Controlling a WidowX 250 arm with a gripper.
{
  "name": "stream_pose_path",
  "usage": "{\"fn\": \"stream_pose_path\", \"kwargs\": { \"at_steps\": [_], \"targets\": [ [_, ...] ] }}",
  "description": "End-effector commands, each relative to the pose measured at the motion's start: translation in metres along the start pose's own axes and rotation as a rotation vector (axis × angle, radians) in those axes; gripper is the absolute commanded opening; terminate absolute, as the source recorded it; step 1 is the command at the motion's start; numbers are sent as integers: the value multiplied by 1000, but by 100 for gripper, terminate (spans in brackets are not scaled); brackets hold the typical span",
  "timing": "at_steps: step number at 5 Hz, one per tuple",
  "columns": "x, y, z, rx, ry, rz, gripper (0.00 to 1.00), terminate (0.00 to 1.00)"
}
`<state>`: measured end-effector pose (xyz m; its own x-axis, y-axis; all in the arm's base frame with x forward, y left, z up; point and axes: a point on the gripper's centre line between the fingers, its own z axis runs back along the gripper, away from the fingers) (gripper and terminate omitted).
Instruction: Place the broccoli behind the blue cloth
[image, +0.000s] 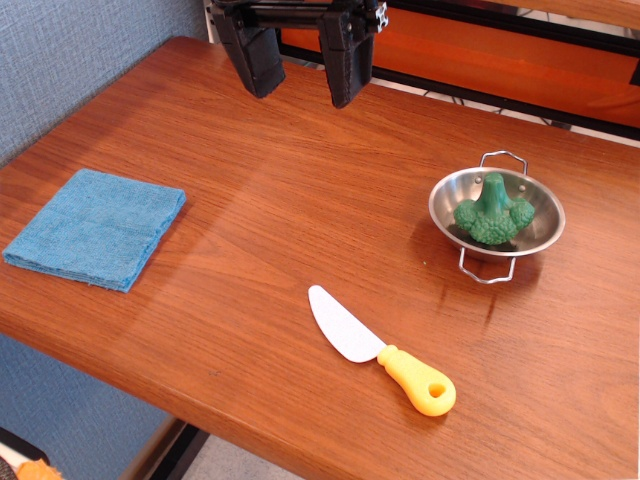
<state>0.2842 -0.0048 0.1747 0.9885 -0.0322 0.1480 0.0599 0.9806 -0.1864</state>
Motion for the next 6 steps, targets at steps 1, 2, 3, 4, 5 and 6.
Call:
{"fn": "stream_pose_path", "kwargs": {
  "at_steps": [1,2,3,4,5,6],
  "targets": [
    [0,0,0,0,0,0,100,0],
    [25,-17,-19,63,36,43,100,0],
    [50,-35,-45,128,75,27,100,0],
    [79,-56,-73,188,93,36,100,0],
    [98,-62,-101,268,142,66,100,0],
    [107,-68,-120,271,178,39,100,0]
  ]
}}
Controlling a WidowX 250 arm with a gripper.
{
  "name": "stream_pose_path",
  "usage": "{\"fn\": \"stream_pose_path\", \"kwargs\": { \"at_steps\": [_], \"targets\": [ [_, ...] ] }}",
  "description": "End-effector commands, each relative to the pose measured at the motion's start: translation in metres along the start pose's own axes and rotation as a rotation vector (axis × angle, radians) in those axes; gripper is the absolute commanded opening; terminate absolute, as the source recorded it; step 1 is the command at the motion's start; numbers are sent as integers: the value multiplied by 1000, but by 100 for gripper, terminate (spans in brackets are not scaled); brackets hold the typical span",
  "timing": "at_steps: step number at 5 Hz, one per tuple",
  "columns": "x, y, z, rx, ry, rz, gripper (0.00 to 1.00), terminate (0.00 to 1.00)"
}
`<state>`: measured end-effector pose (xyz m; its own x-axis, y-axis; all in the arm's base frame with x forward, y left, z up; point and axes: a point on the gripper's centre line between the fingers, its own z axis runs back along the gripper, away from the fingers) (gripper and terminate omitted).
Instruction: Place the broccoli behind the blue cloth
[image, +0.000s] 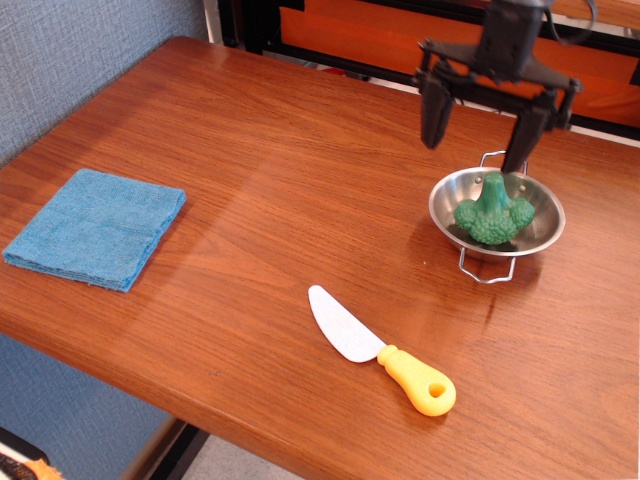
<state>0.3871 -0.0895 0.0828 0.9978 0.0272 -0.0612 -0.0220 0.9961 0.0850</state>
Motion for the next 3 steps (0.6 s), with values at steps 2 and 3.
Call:
{"fn": "stream_pose_path", "kwargs": {
  "at_steps": [2,3],
  "targets": [
    [19,-19,-9,9,-6,-32,100,0],
    [20,-21,-15,9,3,-34,100,0]
  ]
}}
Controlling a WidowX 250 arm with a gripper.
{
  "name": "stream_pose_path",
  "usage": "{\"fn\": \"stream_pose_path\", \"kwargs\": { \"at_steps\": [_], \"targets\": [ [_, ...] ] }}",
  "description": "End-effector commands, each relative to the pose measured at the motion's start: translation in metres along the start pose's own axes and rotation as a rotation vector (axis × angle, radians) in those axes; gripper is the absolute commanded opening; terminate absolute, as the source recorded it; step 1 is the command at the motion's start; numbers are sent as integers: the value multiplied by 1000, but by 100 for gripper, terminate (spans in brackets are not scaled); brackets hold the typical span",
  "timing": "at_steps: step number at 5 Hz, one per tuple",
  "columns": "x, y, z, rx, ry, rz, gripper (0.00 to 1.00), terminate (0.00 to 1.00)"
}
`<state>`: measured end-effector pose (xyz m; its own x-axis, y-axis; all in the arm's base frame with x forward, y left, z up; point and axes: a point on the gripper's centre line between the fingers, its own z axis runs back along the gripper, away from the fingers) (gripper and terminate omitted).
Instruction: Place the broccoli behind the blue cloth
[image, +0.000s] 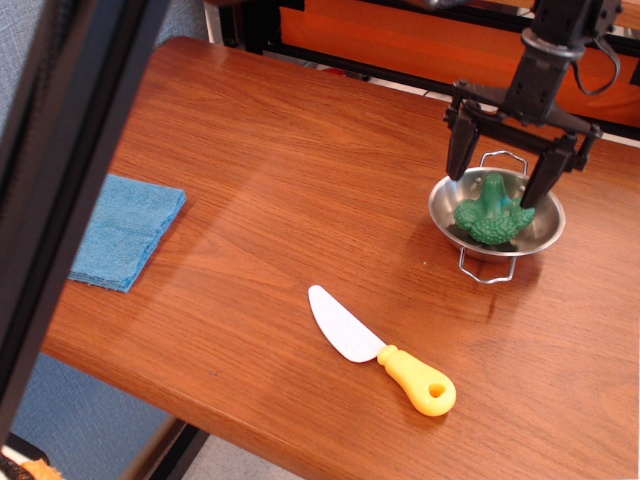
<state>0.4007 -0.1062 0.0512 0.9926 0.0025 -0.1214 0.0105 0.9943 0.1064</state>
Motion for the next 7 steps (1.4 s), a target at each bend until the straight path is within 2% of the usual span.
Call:
{"fn": "stream_pose_path", "kwargs": {
  "at_steps": [1,2,3,4,5,6,7],
  "targets": [
    [5,0,12,-28,-51,9,100,0],
    [3,6,15,-52,-61,21,0,0],
    [1,9,19,-51,-67,25,0,0],
    [-2,15,35,-67,-96,42,0,0],
    [-5,27,62,-95,-145,76,0,0],
    [-8,38,83,-97,-178,126,0,0],
    [-13,68,89,-109,-173,223,0,0]
  ]
}}
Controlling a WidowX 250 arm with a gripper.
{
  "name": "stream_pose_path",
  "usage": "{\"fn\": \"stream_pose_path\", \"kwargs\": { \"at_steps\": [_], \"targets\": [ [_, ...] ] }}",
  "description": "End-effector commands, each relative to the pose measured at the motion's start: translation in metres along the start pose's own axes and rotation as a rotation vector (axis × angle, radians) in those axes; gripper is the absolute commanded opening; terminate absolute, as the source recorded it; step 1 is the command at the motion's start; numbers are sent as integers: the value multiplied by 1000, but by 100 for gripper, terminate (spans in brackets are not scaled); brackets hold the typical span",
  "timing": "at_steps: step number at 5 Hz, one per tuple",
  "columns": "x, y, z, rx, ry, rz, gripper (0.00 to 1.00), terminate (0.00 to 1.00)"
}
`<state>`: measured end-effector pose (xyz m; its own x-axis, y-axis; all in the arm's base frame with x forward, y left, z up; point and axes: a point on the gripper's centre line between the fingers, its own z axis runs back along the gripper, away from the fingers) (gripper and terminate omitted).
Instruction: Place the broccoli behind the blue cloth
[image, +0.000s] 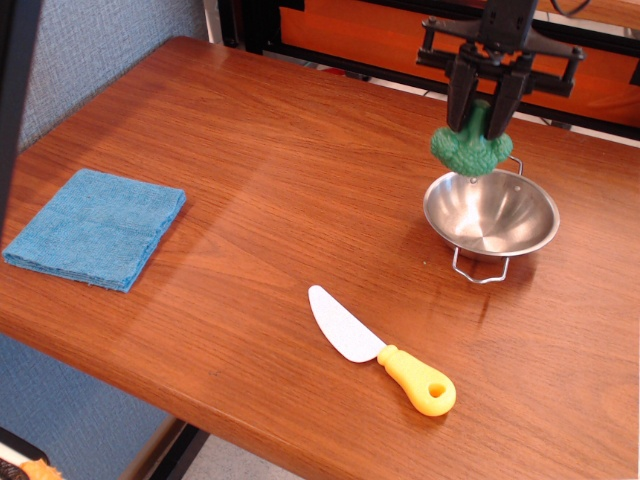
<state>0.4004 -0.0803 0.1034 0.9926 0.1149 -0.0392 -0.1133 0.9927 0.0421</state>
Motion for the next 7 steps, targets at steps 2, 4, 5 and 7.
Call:
{"fn": "stream_pose_path", "kwargs": {
  "at_steps": [2,4,5,7],
  "targets": [
    [-12,128,23,-21,-42,368,0,0],
    [4,184,-15,-2,17,527,0,0],
    [10,205,-25,14,9,582,0,0],
    [13,237,-42,10,3,652,0,0]
  ]
}}
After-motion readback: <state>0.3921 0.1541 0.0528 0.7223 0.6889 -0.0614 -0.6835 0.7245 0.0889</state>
